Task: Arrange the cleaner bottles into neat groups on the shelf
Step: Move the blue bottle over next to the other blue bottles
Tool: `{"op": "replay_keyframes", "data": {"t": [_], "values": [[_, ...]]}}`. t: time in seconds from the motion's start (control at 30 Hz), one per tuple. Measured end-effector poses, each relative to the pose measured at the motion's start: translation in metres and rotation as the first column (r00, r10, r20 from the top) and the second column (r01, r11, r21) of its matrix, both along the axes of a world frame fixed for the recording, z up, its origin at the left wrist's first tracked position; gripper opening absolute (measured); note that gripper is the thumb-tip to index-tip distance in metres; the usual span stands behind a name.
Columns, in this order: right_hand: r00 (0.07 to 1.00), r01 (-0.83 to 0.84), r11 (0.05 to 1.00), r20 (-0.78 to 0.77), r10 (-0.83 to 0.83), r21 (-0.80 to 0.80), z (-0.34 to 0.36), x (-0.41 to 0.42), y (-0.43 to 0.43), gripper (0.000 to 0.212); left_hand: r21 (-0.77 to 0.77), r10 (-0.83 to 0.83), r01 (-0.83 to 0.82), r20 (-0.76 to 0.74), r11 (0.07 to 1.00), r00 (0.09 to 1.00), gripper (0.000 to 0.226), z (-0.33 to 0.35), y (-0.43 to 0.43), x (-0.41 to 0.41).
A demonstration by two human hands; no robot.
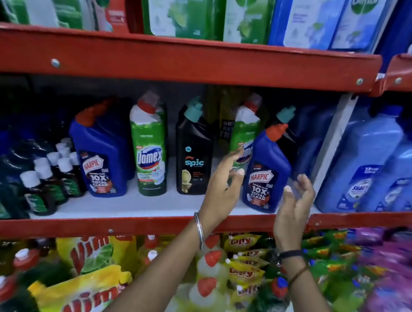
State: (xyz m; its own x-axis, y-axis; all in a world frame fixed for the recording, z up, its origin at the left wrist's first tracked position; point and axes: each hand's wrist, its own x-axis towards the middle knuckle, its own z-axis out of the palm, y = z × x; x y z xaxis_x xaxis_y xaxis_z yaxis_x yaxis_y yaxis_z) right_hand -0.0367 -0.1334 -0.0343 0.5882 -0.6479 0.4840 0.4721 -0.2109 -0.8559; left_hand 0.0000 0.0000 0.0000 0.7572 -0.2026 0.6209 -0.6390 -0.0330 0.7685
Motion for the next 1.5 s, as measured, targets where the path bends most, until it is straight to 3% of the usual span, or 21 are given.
{"op": "replay_keyframes", "data": {"t": [0.17, 0.43, 0.63, 0.87, 1.37, 1.5], "values": [[0.985, -0.138, 0.987, -0.115, 0.128, -0.082, -0.012, 0.011, -0.018, 0.053, 0.101, 0.016, 0.011, -0.260, 0.995, 0.966, 0.036, -0.020, -0.034, 0.003], [0.970, -0.190, 0.947, -0.198, 0.141, -0.259, -0.013, 0.020, -0.040, 0.042, 0.120, 0.038, 0.009, -0.383, 0.993, 0.923, 0.031, -0.025, -0.045, 0.028], [0.958, -0.255, 0.916, -0.211, 0.195, -0.311, 0.003, 0.023, -0.034, 0.040, 0.145, 0.133, -0.088, -0.342, 0.985, 0.930, 0.032, -0.016, -0.030, 0.024], [0.946, -0.318, 0.920, -0.137, 0.293, -0.229, 0.010, 0.011, 0.027, 0.045, 0.140, 0.277, -0.253, -0.197, 0.957, 0.940, 0.035, -0.002, 0.036, 0.003], [0.792, -0.610, 0.776, -0.131, 0.596, -0.161, 0.014, 0.024, 0.210, 0.042, 0.063, 0.529, -0.531, -0.238, 0.845, 0.814, 0.049, -0.002, 0.210, -0.031], [0.755, -0.656, 0.746, -0.099, 0.648, -0.116, 0.011, 0.031, 0.250, 0.044, 0.052, 0.569, -0.576, -0.252, 0.815, 0.783, 0.043, -0.006, 0.244, -0.026]]}}
